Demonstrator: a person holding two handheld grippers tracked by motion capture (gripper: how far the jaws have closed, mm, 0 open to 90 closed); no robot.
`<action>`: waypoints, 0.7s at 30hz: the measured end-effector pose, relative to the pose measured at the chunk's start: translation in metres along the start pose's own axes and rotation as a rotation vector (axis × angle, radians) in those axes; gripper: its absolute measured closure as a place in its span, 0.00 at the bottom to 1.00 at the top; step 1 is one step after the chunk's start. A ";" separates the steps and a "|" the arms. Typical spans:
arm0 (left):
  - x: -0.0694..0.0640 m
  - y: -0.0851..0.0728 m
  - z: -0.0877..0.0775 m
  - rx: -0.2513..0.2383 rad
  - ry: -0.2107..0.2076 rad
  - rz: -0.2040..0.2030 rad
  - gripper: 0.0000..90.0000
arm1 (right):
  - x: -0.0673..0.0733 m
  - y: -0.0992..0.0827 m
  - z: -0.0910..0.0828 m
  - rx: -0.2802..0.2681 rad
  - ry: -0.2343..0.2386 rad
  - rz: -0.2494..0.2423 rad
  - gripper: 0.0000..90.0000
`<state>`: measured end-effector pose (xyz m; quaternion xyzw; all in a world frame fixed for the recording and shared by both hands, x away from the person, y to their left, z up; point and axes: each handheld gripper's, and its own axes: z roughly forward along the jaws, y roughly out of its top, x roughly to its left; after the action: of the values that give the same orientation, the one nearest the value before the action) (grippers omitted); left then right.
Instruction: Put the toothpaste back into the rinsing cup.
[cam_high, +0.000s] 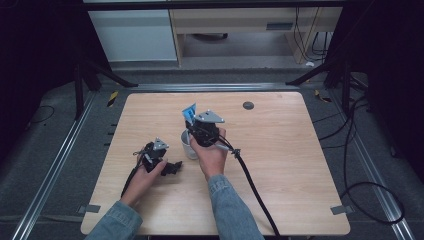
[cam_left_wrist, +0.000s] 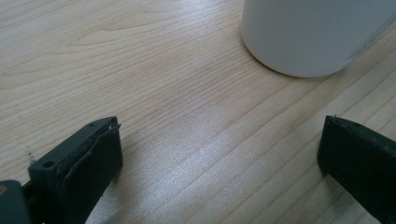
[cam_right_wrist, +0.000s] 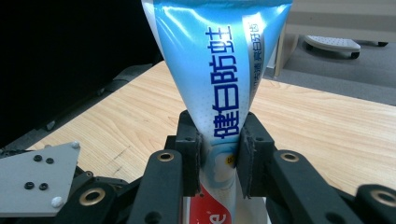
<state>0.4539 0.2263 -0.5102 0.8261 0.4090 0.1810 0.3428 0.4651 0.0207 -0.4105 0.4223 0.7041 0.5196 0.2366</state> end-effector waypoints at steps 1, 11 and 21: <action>0.000 0.000 0.000 0.000 0.000 0.000 0.00 | 0.000 -0.001 0.001 -0.001 -0.001 0.000 0.81; 0.000 0.000 0.000 0.004 -0.001 0.004 0.00 | -0.002 -0.005 0.004 0.007 0.001 0.015 0.81; 0.000 0.000 0.000 0.004 -0.001 0.005 0.00 | -0.004 -0.005 0.006 0.005 0.007 0.033 0.81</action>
<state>0.4540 0.2266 -0.5100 0.8278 0.4072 0.1806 0.3411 0.4699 0.0197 -0.4175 0.4326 0.6990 0.5233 0.2244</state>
